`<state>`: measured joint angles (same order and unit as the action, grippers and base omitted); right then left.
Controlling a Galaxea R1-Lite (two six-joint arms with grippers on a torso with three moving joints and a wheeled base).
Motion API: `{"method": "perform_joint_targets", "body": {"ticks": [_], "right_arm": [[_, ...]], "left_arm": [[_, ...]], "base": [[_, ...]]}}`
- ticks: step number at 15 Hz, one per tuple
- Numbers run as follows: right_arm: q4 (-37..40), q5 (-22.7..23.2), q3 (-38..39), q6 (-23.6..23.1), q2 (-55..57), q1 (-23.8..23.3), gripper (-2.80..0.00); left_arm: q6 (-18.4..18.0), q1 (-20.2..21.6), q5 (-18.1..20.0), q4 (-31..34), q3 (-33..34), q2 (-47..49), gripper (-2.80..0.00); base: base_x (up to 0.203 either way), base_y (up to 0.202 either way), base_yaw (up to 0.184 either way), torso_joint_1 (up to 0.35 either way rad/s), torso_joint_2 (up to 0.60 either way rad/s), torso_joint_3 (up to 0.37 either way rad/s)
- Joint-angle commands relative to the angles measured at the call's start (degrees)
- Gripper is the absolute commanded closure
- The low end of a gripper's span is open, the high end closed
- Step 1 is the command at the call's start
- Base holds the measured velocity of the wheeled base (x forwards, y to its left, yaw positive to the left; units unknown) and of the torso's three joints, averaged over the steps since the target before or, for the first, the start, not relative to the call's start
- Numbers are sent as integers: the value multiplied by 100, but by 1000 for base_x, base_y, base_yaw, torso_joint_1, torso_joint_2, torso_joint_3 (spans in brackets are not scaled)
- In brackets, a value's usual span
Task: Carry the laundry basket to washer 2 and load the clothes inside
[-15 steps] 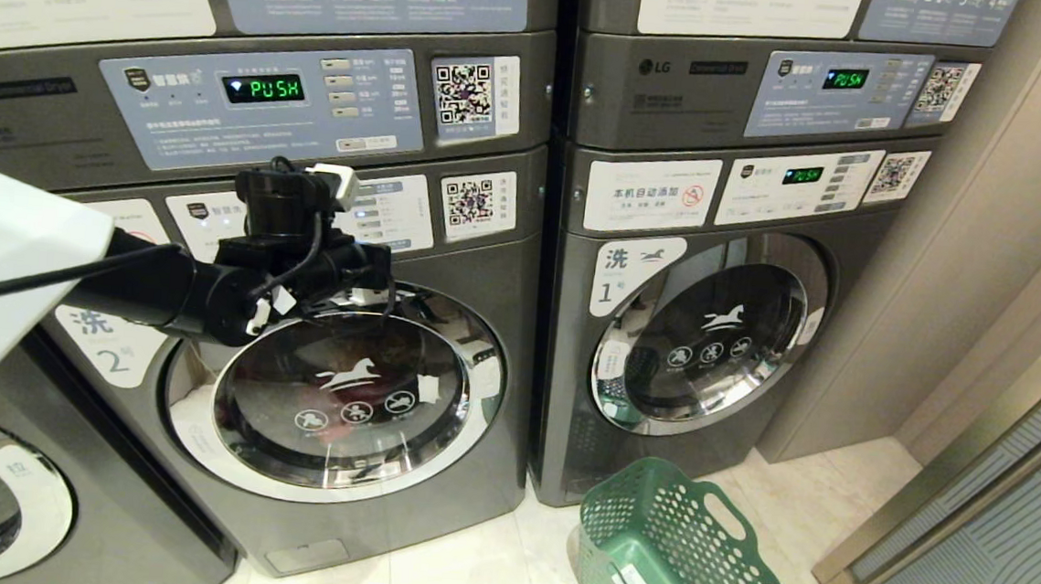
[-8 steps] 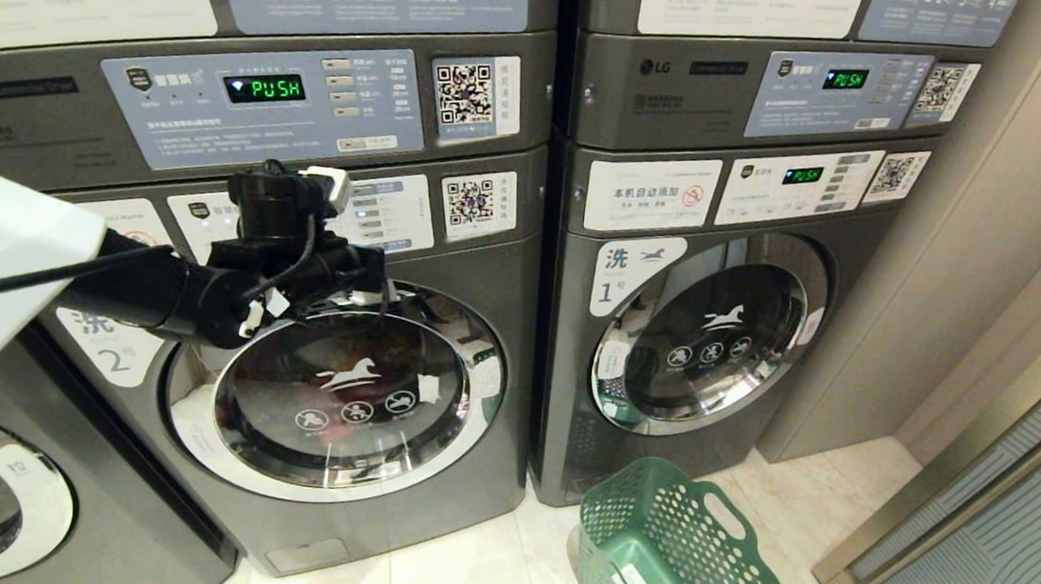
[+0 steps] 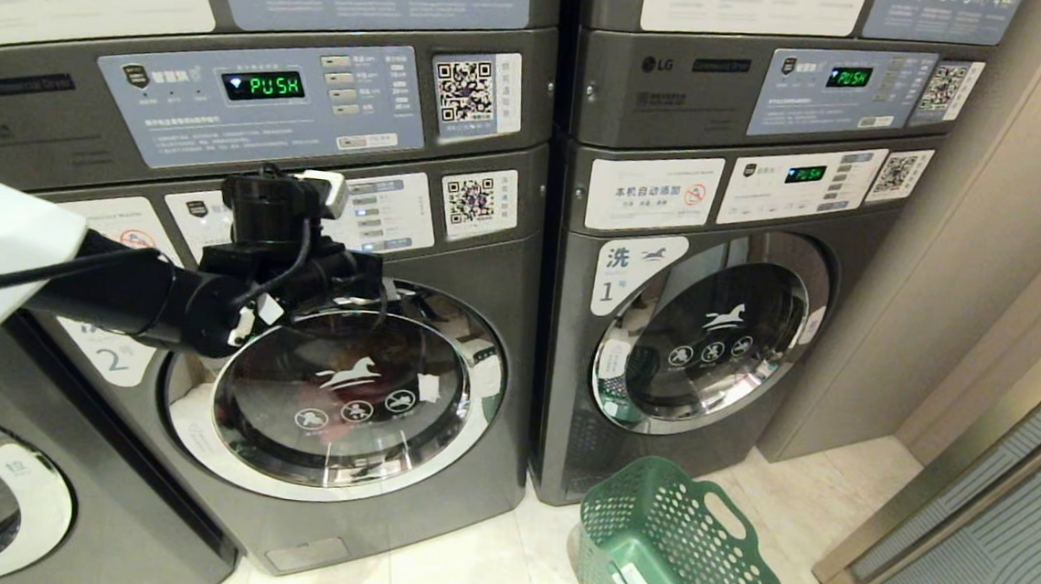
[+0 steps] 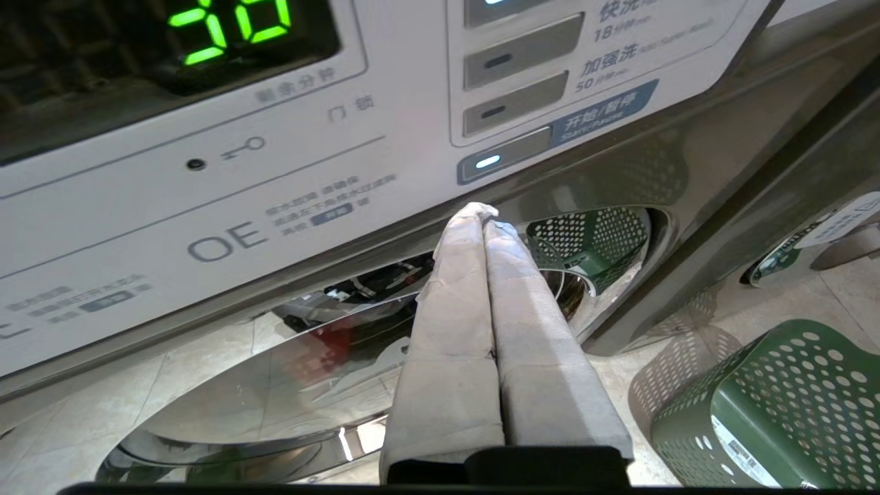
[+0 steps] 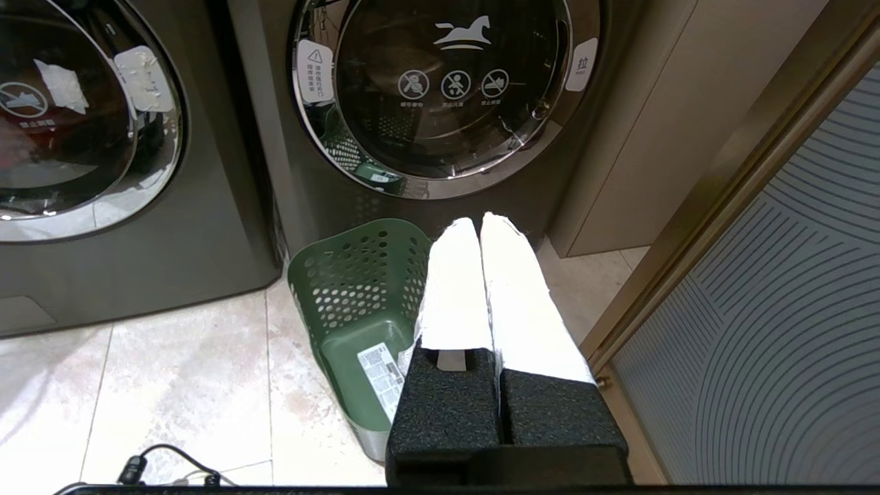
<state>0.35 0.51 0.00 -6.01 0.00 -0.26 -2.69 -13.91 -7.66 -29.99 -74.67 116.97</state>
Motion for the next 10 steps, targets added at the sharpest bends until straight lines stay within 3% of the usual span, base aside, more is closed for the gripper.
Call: {"method": "perform_joint_targets", "body": {"ticks": [1,5,10], "right_arm": [[0,2,0,2,9,0,0],[-9,2,0,56,9,0,0],[0,2,-9,47,9,0,0]], "left_arm": [[-11,-13,10,20,164,-253,0],[-4,72,18,90,1786,-1794,0],[49,636,63,136,4279,-4132,0]], "base": [[0,0,0,0,0,0],[0,0,0,0,0,0],[0,0,0,0,0,0]]}}
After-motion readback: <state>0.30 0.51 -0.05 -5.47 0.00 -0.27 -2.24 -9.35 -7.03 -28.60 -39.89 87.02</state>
